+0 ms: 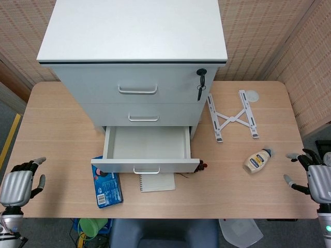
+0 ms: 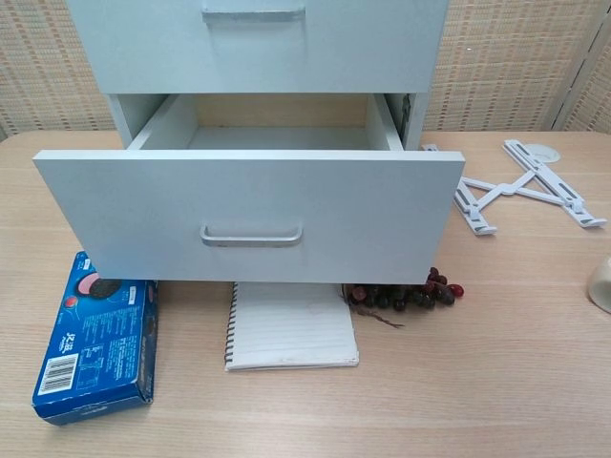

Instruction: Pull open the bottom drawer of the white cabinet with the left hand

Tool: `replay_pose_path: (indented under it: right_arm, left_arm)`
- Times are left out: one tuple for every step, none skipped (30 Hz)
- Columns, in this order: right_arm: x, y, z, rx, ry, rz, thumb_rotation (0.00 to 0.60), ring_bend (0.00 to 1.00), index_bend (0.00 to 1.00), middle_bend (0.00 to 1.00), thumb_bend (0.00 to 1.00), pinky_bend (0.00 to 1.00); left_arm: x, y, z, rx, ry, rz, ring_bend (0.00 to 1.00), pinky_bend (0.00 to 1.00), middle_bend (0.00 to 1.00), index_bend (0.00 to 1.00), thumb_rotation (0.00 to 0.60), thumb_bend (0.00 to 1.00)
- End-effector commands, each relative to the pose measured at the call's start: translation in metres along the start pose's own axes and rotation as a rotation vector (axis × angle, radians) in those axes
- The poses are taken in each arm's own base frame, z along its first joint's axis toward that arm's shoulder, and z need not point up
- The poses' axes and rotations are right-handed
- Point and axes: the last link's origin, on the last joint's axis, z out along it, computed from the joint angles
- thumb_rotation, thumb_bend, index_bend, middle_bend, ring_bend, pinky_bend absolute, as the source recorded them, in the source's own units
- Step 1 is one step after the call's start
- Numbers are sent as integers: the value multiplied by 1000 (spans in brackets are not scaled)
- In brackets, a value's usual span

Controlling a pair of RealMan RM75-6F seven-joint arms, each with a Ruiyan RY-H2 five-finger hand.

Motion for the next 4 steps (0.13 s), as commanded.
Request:
replay_pose_path:
  right_arm:
    - [0, 0, 0, 0, 0, 1, 600, 335, 308, 390, 204, 436]
    - [-1, 0, 0, 0, -2, 1, 600, 335, 308, 390, 204, 436]
    - [-1, 0, 0, 0, -2, 0, 600, 335, 308, 390, 204, 436]
    - [-1, 0, 0, 0, -4, -1, 600, 335, 308, 390, 204, 436]
  left_arm:
    - [-4, 0, -4, 4, 2, 6, 328, 301, 299, 207, 600, 476]
    - [-5, 0, -5, 7, 1, 11, 326, 293, 295, 203, 600, 476]
    - [-6, 0, -5, 9, 0, 11, 315, 286, 285, 199, 600, 476]
    - [-7, 1, -5, 8, 0, 9, 301, 282, 274, 195, 600, 476]
